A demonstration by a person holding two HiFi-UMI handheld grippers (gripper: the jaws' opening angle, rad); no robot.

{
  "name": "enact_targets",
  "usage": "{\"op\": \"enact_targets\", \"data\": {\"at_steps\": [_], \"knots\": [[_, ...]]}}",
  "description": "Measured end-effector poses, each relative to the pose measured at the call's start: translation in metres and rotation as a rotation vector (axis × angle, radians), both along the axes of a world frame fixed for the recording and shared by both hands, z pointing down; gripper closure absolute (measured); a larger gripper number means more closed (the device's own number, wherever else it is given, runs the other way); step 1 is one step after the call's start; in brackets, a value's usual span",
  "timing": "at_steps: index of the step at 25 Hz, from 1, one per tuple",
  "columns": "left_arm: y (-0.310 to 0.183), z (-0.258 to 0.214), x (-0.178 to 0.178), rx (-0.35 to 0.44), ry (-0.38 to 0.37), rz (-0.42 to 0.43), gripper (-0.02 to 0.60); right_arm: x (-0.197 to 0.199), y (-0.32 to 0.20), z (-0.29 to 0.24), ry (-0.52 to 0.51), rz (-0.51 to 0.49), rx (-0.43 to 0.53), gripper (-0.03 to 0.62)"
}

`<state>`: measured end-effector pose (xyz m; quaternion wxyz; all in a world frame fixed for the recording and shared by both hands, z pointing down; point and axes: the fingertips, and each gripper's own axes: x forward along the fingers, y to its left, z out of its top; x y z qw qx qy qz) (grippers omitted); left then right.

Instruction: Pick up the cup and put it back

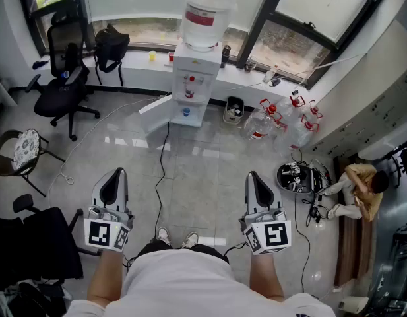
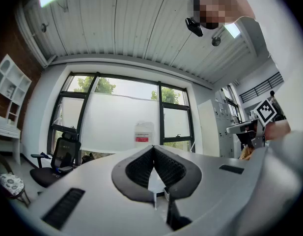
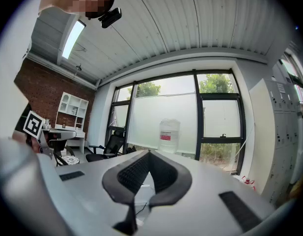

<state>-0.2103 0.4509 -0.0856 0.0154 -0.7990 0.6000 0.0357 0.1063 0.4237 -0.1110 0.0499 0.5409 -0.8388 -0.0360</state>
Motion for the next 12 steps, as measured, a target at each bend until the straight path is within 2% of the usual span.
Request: {"op": "enact_targets", "data": {"at_steps": [8,12], "knots": [[-0.009,-0.002,-0.012,-0.007,0.007,0.007,0.558,-0.017,-0.007,0.001,-0.006,-0.001,-0.016,0.574],[-0.016,0.001,-0.02,-0.01,0.011,0.019,0.558,-0.025,-0.009,0.0,-0.062,-0.018,-0.019,0.574]]}}
